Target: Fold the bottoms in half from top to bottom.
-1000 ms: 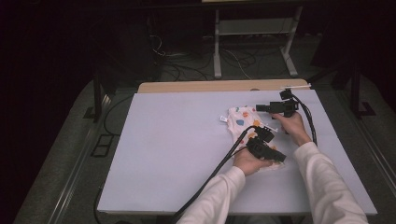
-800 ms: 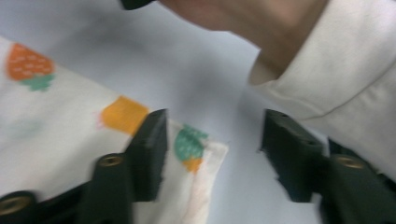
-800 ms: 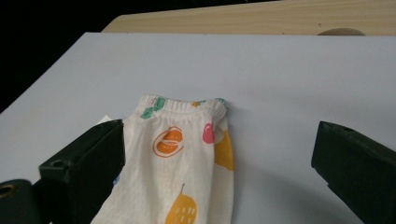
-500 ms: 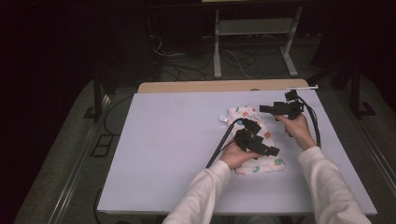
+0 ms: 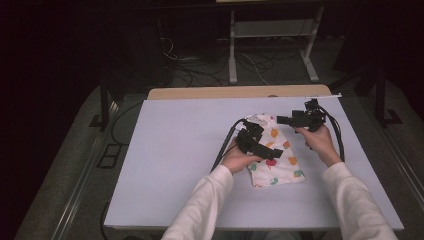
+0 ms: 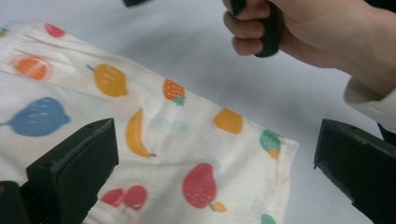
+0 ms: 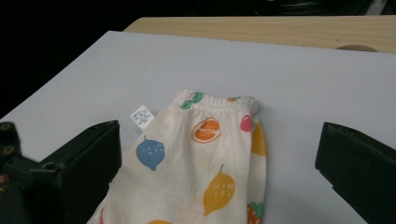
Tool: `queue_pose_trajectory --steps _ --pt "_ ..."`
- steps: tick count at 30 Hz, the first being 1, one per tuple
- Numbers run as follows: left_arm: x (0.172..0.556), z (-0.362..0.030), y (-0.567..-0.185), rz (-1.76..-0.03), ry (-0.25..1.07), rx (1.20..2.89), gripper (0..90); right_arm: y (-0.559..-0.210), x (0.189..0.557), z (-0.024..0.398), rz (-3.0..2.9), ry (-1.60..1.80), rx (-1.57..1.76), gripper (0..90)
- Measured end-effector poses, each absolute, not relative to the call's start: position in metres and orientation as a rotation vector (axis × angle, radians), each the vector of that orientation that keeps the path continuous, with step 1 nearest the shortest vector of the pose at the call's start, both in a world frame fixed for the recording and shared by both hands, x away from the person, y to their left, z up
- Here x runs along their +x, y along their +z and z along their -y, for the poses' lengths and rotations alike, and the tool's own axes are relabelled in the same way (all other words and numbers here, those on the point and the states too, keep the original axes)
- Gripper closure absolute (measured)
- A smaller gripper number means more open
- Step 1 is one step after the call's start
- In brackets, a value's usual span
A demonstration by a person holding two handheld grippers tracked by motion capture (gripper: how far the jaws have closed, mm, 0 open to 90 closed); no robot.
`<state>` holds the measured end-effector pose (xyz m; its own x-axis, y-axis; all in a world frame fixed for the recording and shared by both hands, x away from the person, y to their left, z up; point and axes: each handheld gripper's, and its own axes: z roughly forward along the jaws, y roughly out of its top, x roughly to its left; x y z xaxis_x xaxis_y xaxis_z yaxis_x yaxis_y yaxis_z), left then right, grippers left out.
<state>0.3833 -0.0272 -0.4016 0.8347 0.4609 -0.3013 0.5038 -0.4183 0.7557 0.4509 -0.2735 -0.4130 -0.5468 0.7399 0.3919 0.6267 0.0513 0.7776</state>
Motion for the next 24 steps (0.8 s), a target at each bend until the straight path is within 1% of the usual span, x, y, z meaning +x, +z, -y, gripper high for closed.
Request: queue_pose_trajectory --steps 7,12,17,24 --pt "0.395 0.013 -0.402 -0.716 -0.022 2.058 0.0 -0.411 0.448 0.270 -2.225 1.495 1.398 0.2" --pt "0.404 0.002 -0.402 -0.768 -0.043 2.049 0.0 -0.410 0.448 0.269 -2.246 1.461 1.391 0.0" --pt "0.413 -0.011 -0.401 -0.801 -0.052 1.997 0.0 -0.410 0.447 0.268 -2.280 1.425 1.390 0.0" --pt "0.424 -0.024 -0.397 -0.833 -0.002 2.001 0.0 -0.409 0.447 0.268 -2.280 1.425 1.380 0.0"
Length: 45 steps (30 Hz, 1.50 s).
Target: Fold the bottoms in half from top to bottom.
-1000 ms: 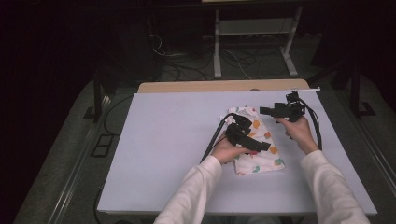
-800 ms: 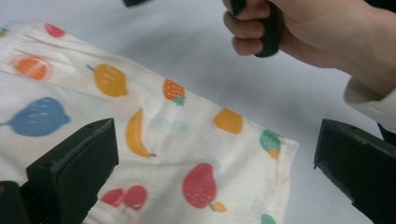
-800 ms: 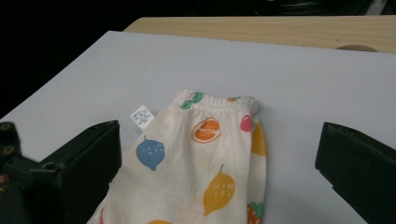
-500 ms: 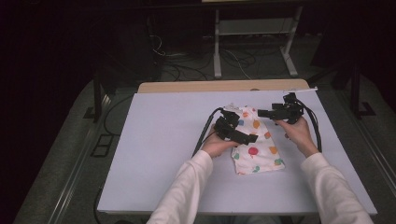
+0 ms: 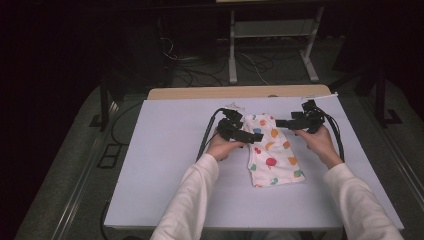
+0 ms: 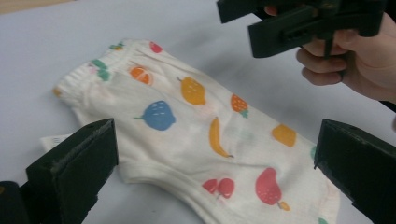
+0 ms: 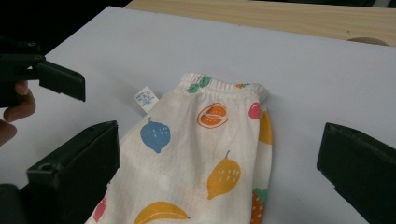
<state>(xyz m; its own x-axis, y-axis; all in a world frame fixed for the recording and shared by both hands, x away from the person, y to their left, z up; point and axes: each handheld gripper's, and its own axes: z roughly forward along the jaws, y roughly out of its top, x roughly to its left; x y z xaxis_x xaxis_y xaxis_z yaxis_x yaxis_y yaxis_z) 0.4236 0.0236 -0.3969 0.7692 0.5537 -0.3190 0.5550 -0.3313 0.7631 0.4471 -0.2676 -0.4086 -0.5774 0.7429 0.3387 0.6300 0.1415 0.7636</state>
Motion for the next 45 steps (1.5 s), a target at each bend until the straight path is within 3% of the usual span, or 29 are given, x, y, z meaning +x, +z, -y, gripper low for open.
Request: queue_pose_trajectory --steps 26,45 --pt "0.463 -0.048 -0.405 -0.954 0.074 2.002 0.0 -0.407 0.459 0.276 -2.292 1.407 1.418 0.0" --pt "0.481 -0.050 -0.434 -1.051 0.011 1.926 1.8 -0.422 0.479 0.274 -2.296 1.331 1.499 0.0"
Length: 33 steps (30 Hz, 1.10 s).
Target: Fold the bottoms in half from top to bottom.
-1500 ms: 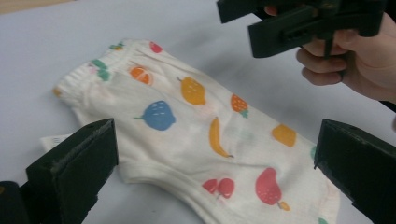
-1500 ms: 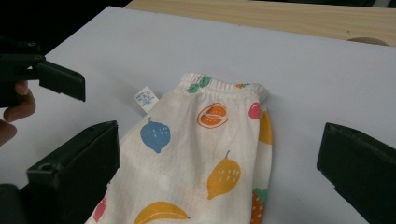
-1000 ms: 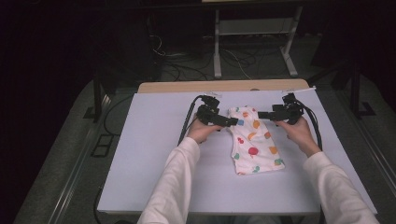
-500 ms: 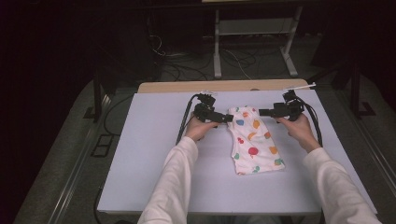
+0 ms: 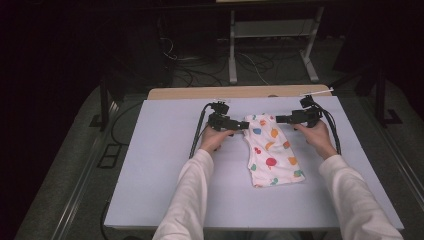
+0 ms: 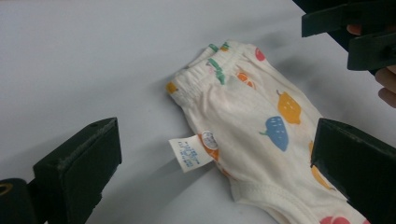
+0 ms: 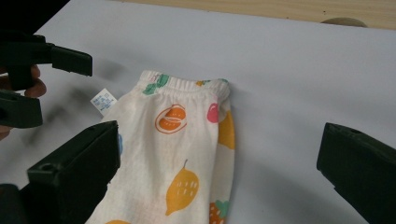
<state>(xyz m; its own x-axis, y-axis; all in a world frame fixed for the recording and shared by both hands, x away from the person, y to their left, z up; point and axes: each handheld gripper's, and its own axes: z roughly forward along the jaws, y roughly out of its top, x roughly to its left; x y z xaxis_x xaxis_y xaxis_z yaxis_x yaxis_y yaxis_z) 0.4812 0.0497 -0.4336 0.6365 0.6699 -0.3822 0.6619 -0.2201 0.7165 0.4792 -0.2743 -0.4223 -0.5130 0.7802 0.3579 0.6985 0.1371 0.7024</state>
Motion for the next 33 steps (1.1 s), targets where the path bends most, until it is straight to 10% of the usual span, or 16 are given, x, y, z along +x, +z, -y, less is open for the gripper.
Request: queue_pose_trajectory --steps 33 --pt "0.493 -0.038 -0.455 -1.060 -0.141 1.912 28.4 -0.440 0.490 0.274 -2.347 1.377 1.583 34.3"
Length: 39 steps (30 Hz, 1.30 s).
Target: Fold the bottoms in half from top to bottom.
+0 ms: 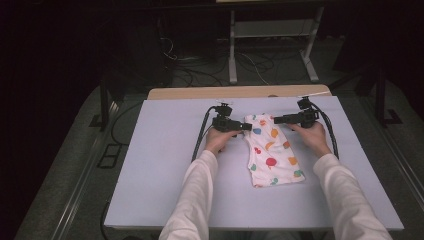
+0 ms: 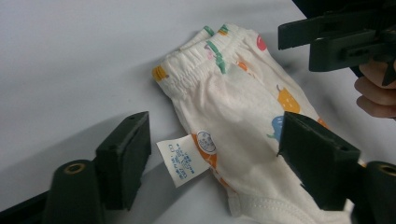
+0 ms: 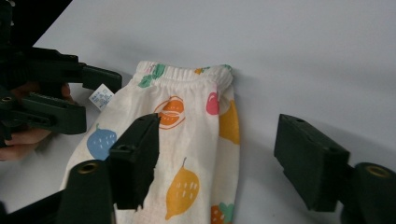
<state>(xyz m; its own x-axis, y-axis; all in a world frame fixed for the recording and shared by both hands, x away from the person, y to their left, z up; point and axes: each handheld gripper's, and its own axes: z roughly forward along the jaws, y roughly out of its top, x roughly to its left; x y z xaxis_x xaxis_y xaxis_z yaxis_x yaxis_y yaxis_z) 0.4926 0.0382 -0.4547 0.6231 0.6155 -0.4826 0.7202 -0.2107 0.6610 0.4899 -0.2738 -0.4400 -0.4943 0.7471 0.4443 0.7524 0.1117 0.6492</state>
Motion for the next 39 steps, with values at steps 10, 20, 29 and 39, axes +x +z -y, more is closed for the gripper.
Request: queue_pose_trajectory --steps 10,20,29,39 --pt "0.492 -0.035 -0.457 -1.077 -0.120 1.930 43.1 -0.444 0.491 0.271 2.370 -1.339 -1.591 50.3" --pt "0.494 -0.033 -0.458 -1.082 -0.124 1.935 58.4 -0.455 0.495 0.263 2.402 -1.284 -1.617 55.3" --pt "0.496 -0.030 -0.460 -1.088 -0.122 1.903 73.0 -0.460 0.496 0.262 2.353 -1.323 -1.609 68.5" --pt "0.497 -0.028 -0.461 -1.109 -0.087 1.871 88.7 -0.461 0.497 0.255 2.354 -1.298 -1.634 85.8"
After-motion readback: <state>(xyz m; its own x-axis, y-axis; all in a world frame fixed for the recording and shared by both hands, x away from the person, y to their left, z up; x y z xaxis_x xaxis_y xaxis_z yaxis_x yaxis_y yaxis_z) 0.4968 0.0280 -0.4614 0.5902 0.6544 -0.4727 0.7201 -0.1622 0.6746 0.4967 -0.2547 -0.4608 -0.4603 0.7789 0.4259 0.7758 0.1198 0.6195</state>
